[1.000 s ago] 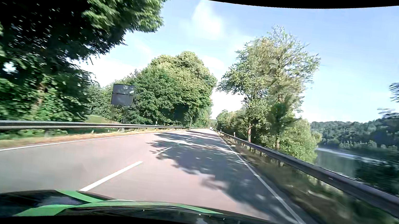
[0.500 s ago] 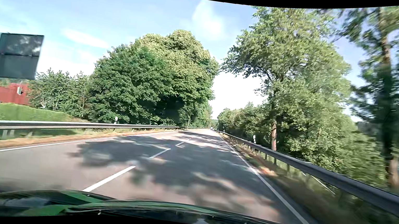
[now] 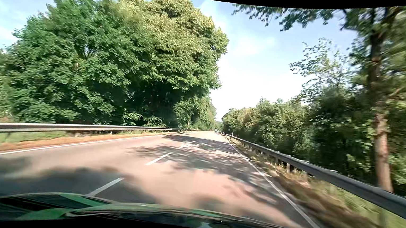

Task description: Follow the waypoints while adhering to traffic rules and regulations

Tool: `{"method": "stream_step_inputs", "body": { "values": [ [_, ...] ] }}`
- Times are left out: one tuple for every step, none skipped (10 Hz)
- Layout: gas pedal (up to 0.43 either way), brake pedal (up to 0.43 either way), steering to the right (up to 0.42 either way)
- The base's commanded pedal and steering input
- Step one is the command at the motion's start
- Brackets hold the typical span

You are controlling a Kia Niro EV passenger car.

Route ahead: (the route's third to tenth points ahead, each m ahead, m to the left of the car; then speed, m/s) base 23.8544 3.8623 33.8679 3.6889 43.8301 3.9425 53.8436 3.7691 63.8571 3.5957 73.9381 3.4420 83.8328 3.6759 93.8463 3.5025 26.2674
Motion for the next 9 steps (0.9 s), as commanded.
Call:
{"method": "stream_step_inputs", "body": {
  "values": [
    [0.248, 0.000, -0.001],
    [0.240, 0.000, -0.001],
    [0.228, 0.000, -0.001],
    [0.228, 0.000, -0.001],
    [0.228, 0.000, -0.001],
    [0.228, 0.000, -0.001],
    [0.240, 0.000, -0.001],
    [0.240, 0.000, -0.001],
    [0.240, 0.000, -0.001]
  ]
}}
